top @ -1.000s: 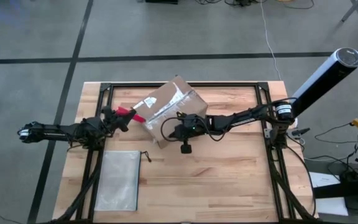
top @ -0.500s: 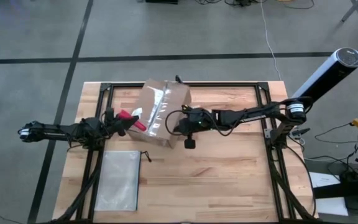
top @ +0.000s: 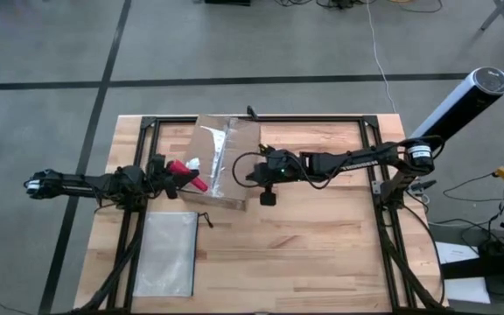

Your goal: Unpack boxes

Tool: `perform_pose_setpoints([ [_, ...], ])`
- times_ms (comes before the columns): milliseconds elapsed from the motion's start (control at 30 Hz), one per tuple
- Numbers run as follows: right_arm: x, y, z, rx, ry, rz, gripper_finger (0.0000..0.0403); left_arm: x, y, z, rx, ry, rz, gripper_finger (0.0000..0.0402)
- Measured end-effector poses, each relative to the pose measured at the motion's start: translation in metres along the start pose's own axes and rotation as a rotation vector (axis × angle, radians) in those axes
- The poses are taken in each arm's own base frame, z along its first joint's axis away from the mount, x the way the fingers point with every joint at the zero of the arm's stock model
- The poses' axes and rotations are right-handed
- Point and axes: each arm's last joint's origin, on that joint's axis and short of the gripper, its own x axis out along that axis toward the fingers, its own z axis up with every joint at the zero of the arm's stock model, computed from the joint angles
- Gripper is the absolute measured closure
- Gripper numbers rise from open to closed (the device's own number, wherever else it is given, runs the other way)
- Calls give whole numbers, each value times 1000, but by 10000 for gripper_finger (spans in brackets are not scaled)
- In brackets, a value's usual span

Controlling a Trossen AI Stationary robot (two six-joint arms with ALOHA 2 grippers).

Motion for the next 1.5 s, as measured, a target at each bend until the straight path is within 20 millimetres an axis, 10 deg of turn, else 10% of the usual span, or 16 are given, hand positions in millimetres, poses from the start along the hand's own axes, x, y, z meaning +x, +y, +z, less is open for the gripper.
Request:
perform_pose_setpoints([
  [1500, 45, 4, -13, 130, -183, 177, 403, 28, -38, -10, 839, -10, -390, 369],
])
